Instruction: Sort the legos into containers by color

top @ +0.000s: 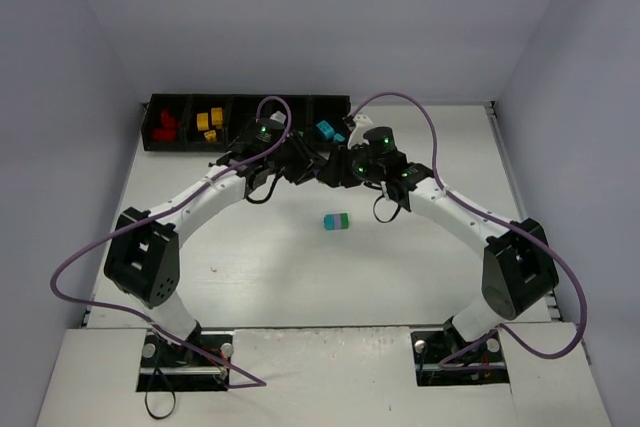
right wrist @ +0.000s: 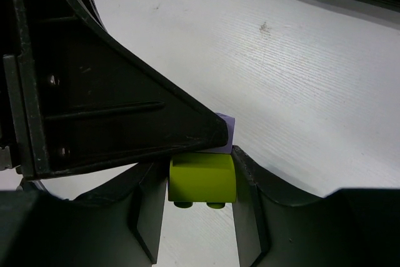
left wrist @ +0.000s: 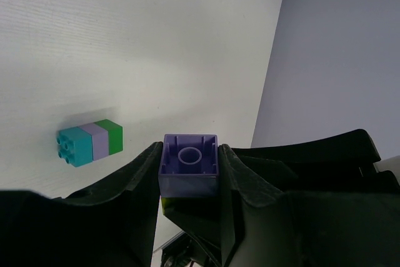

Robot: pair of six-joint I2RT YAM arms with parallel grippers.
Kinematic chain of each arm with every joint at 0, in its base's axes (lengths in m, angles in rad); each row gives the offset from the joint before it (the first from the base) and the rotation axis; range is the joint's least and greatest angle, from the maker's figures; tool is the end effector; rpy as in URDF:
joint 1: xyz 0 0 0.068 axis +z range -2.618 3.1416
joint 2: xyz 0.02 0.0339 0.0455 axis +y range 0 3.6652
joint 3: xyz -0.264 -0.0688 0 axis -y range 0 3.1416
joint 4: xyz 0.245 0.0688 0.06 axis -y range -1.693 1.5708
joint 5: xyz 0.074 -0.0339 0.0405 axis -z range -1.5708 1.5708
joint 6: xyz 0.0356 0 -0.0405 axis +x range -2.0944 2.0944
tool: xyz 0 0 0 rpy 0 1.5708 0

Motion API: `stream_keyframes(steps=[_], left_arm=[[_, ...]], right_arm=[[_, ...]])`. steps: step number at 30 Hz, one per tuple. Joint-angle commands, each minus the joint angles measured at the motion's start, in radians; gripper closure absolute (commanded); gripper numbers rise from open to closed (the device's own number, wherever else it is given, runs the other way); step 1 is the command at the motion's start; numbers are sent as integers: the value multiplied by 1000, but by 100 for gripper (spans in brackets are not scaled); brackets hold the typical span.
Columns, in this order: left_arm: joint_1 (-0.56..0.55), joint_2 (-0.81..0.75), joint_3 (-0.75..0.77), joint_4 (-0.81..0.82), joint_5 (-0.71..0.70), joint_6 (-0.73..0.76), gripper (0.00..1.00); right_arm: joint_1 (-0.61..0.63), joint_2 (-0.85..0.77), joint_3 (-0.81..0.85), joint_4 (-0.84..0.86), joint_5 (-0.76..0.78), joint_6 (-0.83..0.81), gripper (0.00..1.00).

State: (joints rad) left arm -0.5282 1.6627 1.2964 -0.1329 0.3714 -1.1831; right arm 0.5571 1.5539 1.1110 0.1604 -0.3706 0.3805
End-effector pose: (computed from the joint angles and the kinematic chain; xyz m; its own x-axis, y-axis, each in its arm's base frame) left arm 0.3291 -0.2070 0.2933 -0.8459 -0.5052 -0.1711 -0.1012 0.4669 -0.8785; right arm 0.3035 0.2042 0.2968 -0.5124 0.0887 -0.8542 -0.6438 0.6186 0.4504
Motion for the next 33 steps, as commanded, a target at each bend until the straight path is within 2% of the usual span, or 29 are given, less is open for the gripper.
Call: stream_keyframes(steps=[1,8,15,17,21,22,26,31,33], left_arm=[[11,-46,15,58,-17,-10,100],[72,-34,15,78,-37,-26,100],[201,18,78,61,-49,22,100],[226,61,144,26,-71,101,100],[280,189,354,-152,-184,391,100],[287,209,384,-166,-259,427,100],[323,322,538,-201,-405,589,99],[338,478,702,-251,-494,750,86],[339,506,751,-241,-508,798,70]], right_arm=[[7,-51,-22,70,18,-5,100],[7,-86,-109,67,-2,11,100],[7,-120,-166,48,1,3,100],[7,-124,-166,42,2,-6,100],[7,-120,-155,21,6,-25,100],[7,-118,-152,16,7,-26,100],[7,-121,-137,-5,15,-40,100],[7,-114,-113,-27,29,-52,100],[7,-101,-90,-32,32,-55,100]])
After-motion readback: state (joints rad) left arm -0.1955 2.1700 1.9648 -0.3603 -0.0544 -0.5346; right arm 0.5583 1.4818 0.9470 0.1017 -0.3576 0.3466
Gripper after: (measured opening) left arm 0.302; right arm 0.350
